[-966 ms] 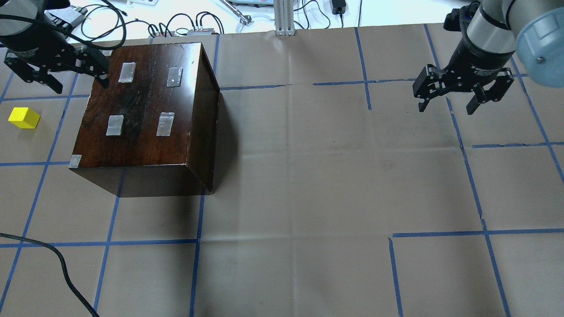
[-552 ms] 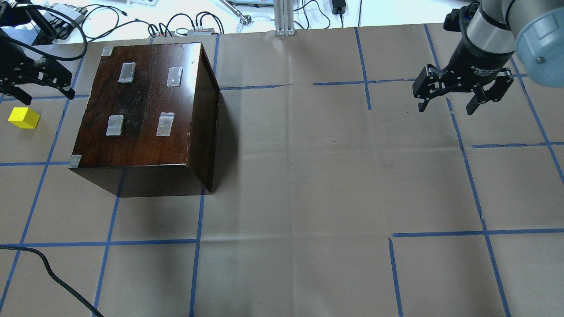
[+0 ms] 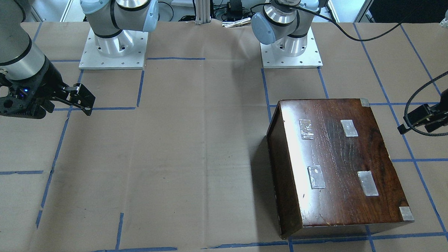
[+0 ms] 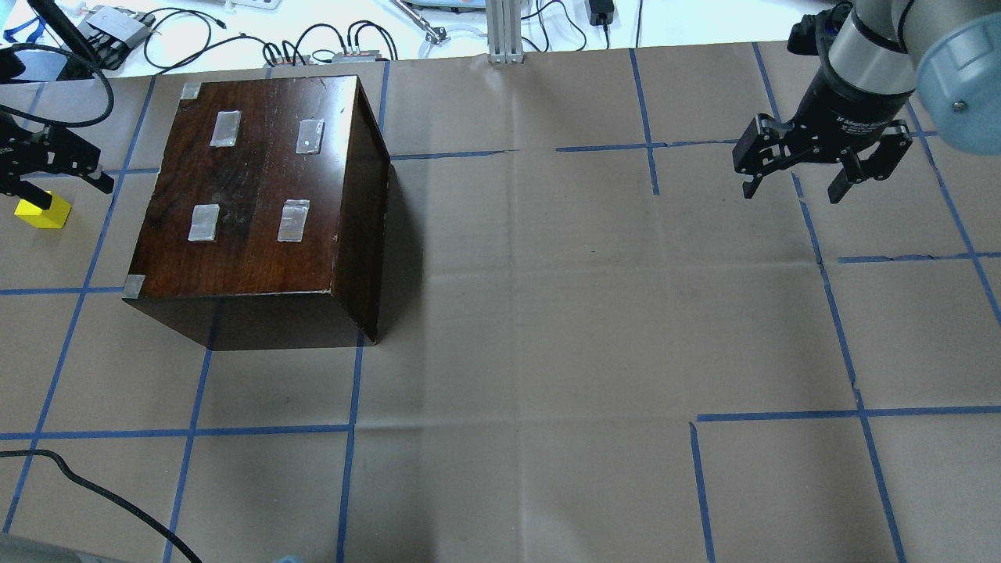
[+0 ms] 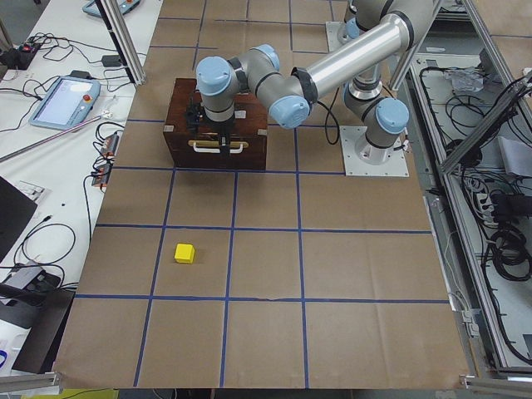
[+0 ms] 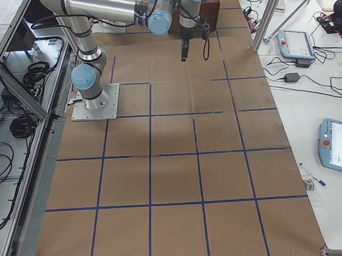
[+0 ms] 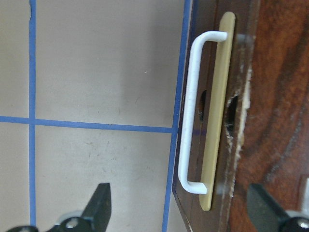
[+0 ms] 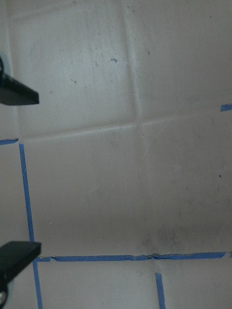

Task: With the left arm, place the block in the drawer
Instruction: 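Lower the left gripper beside the cabinet to the white drawer handle, then close the left gripper on the white drawer handle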

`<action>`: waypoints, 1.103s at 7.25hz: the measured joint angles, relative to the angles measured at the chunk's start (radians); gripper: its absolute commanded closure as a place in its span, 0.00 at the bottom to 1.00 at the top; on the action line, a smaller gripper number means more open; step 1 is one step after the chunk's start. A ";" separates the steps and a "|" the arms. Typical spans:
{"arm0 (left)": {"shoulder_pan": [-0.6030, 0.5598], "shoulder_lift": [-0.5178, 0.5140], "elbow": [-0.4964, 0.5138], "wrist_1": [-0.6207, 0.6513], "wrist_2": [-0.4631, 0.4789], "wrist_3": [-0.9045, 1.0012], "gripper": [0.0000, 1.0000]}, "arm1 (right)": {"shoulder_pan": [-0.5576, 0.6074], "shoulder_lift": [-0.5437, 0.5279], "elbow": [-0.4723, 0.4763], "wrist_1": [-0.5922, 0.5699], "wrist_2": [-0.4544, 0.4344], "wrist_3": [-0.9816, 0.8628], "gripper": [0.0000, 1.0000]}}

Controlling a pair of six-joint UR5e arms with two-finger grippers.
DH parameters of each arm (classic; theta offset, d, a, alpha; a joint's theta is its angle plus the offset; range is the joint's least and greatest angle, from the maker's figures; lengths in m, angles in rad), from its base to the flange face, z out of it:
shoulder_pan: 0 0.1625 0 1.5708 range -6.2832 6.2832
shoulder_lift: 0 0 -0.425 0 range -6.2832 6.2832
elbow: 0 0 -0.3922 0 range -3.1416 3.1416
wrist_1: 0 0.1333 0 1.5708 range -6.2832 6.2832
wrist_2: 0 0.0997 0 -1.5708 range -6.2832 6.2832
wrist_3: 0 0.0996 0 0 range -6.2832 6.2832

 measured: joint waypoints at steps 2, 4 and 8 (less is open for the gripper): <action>0.006 -0.043 0.007 0.022 -0.011 0.008 0.01 | 0.000 0.000 0.001 0.000 0.000 0.000 0.00; 0.015 -0.076 0.008 0.049 -0.070 0.098 0.01 | 0.000 0.000 0.000 0.000 0.000 0.000 0.00; 0.036 -0.137 0.019 0.050 -0.143 0.144 0.01 | 0.000 0.000 0.001 0.000 0.000 0.000 0.00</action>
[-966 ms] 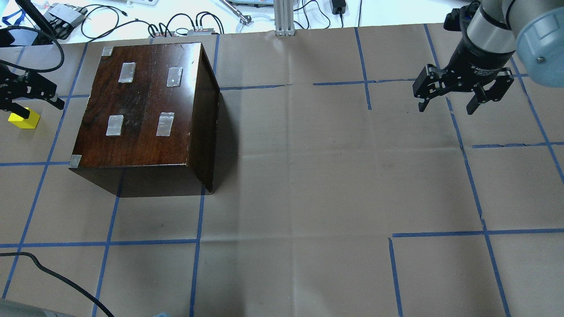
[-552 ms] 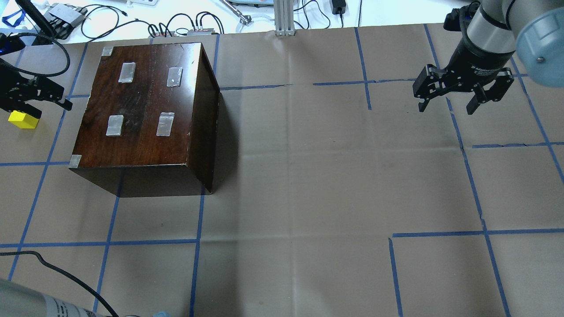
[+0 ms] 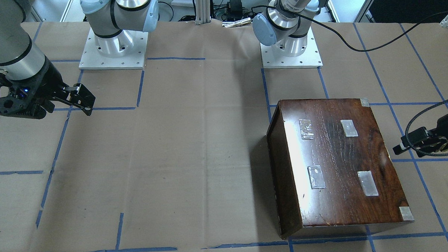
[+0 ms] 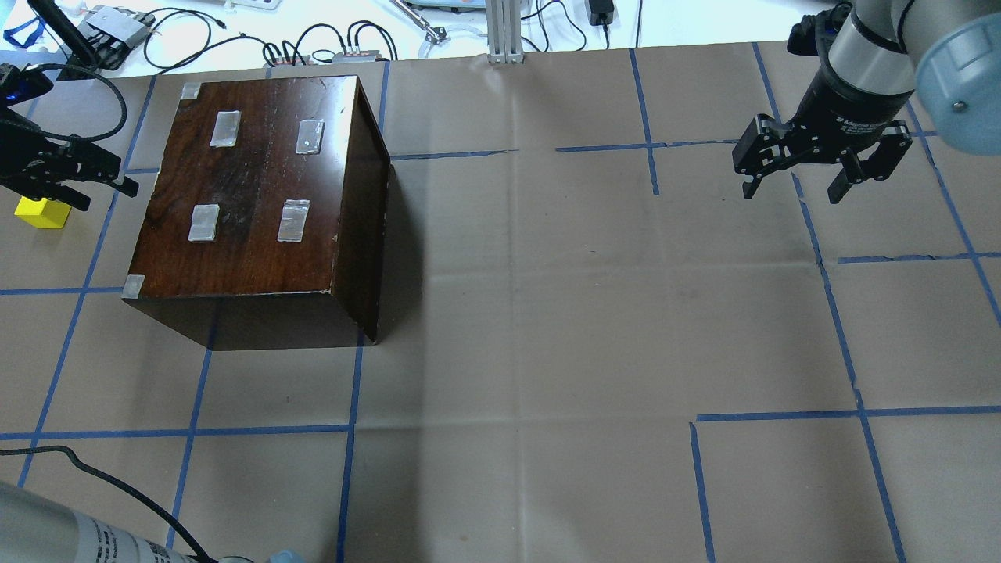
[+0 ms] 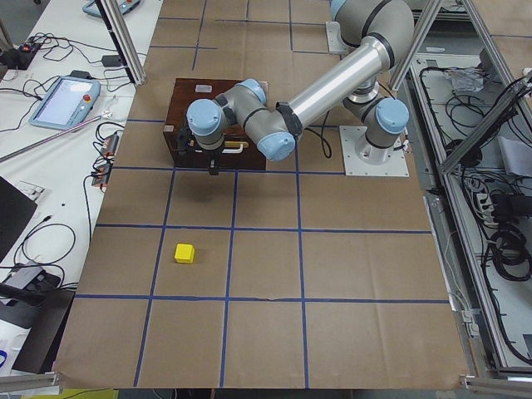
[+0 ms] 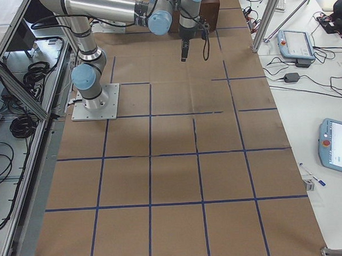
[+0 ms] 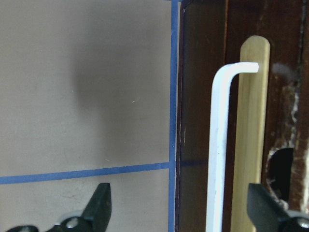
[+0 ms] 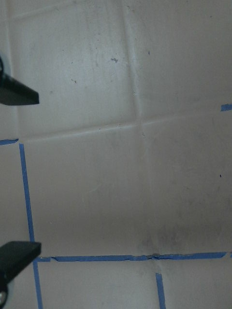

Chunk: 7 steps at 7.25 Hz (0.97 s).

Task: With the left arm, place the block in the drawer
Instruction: 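Close the left gripper on the white drawer handle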

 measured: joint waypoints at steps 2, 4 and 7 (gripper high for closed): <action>0.001 -0.027 0.003 -0.003 -0.013 0.000 0.01 | 0.000 0.000 0.000 0.000 0.000 -0.001 0.00; 0.001 -0.033 0.000 -0.008 -0.069 0.001 0.01 | 0.000 0.000 -0.001 0.000 0.000 0.000 0.00; 0.000 -0.050 -0.003 -0.011 -0.084 0.003 0.01 | 0.000 0.000 0.000 0.000 0.000 0.000 0.00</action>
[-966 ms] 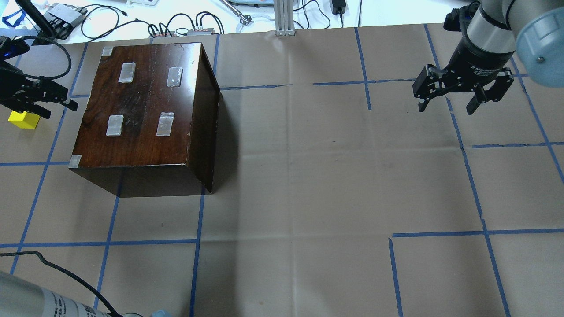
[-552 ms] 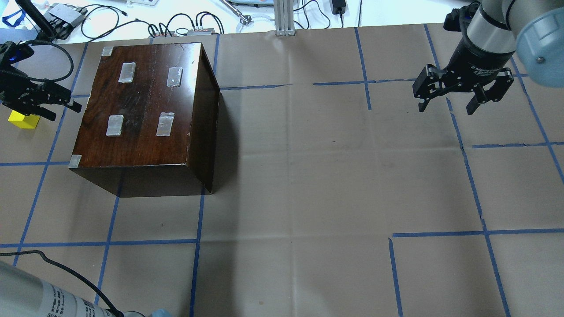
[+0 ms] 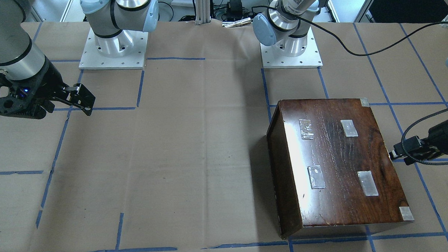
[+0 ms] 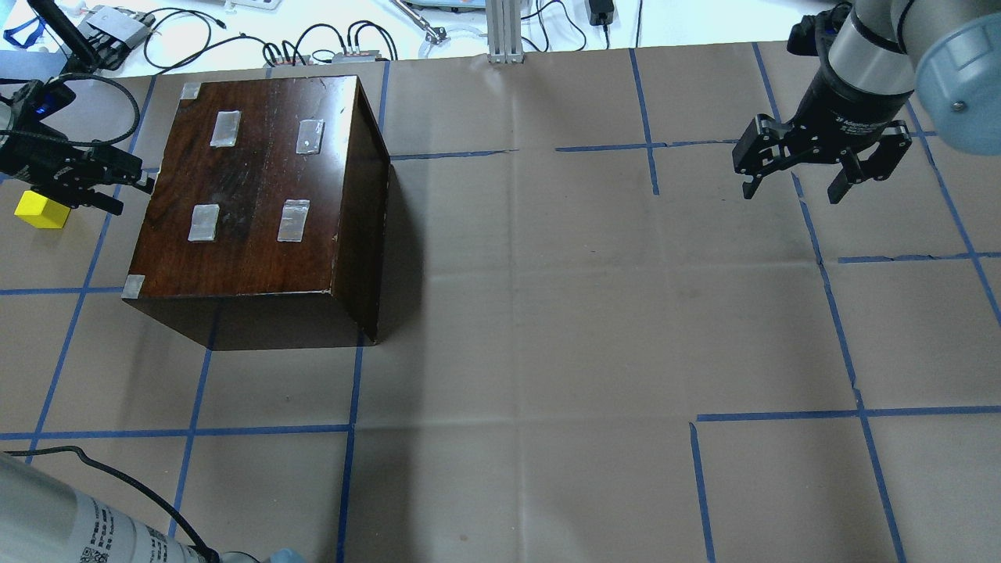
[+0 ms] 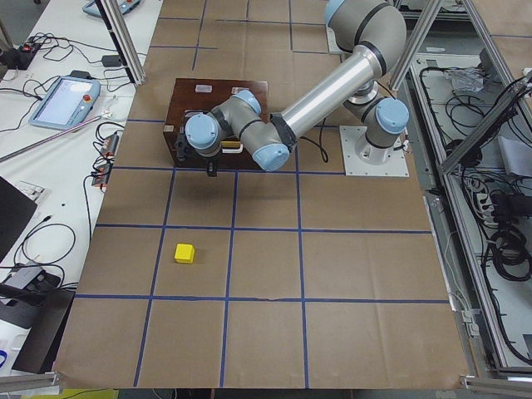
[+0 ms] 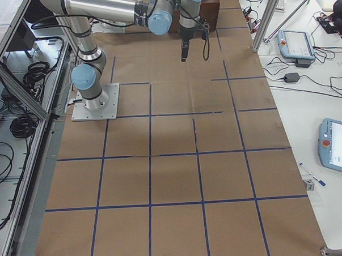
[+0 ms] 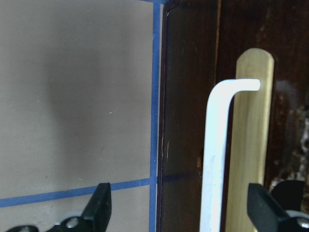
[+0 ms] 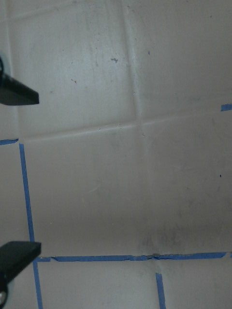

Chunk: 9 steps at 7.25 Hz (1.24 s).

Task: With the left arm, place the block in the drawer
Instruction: 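Close the left gripper on the white drawer handle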

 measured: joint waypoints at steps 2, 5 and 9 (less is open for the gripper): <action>0.000 -0.015 -0.001 0.000 0.003 0.001 0.01 | 0.000 0.000 0.000 0.000 0.000 0.000 0.00; 0.000 -0.024 -0.004 0.000 0.008 0.004 0.01 | 0.000 0.000 0.000 0.000 0.000 0.000 0.00; 0.001 -0.030 -0.004 0.002 0.046 0.007 0.02 | 0.000 0.000 0.000 0.000 0.000 0.000 0.00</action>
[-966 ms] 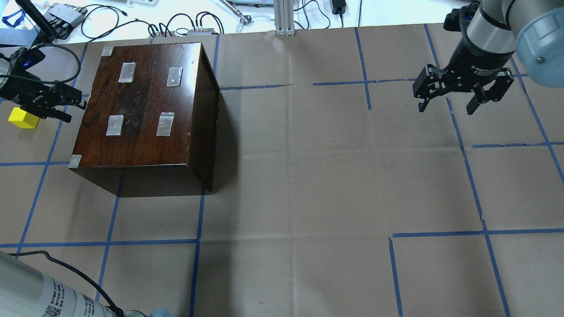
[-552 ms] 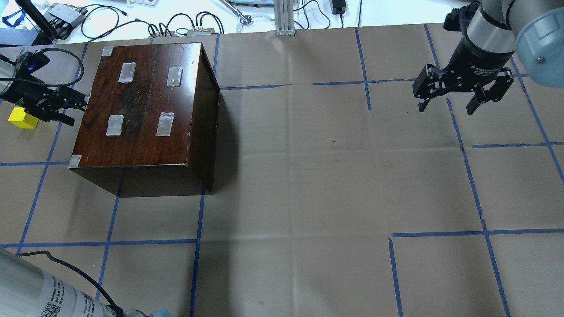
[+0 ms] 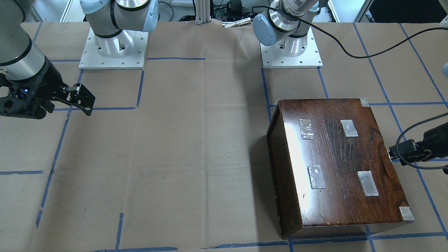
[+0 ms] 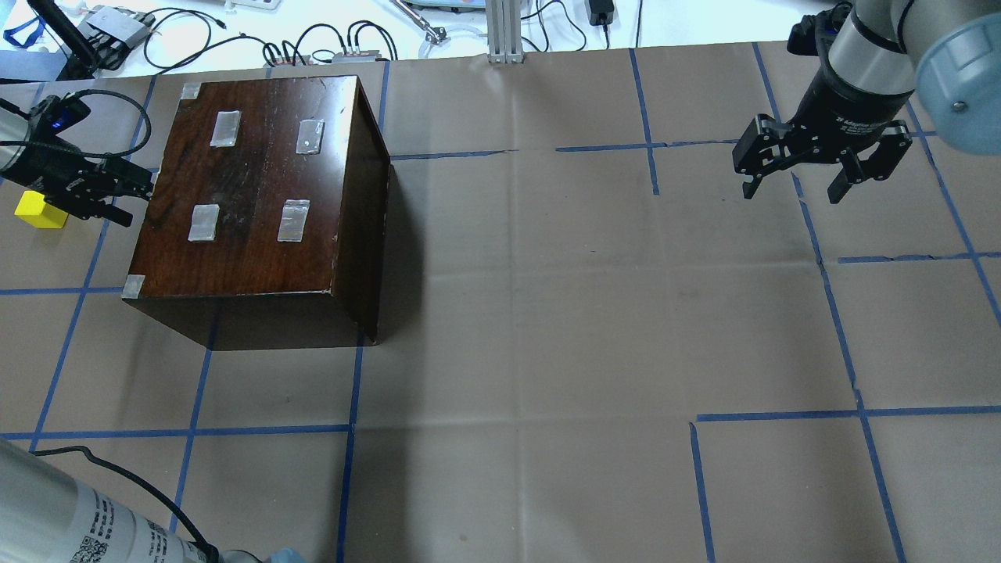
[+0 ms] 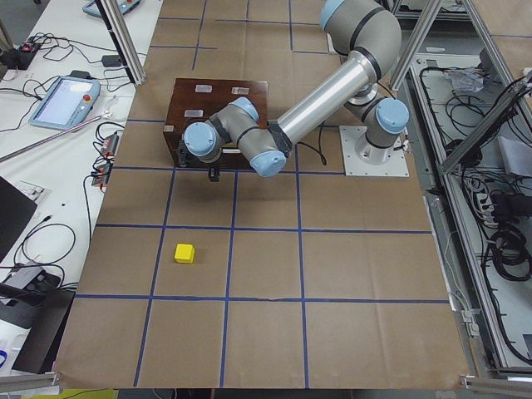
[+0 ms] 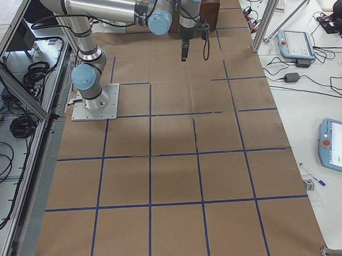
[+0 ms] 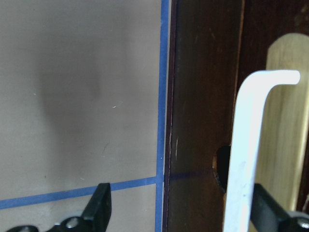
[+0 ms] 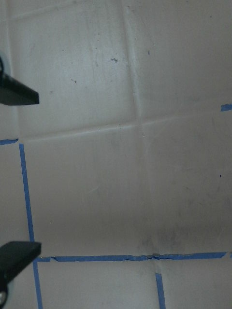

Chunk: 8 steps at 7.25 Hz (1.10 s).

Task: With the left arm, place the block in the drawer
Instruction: 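Close the left gripper on the white drawer handle, then pull the drawer open away from the cabinet with the left gripper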

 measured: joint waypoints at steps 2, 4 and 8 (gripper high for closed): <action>0.001 -0.003 0.004 0.008 0.036 0.000 0.02 | 0.000 0.000 0.000 0.000 0.000 0.000 0.00; 0.001 -0.004 0.013 0.015 0.077 0.001 0.02 | 0.000 0.000 0.000 0.000 0.000 0.000 0.00; 0.011 -0.006 0.034 0.024 0.127 0.006 0.02 | 0.000 0.000 0.000 0.000 0.000 0.000 0.00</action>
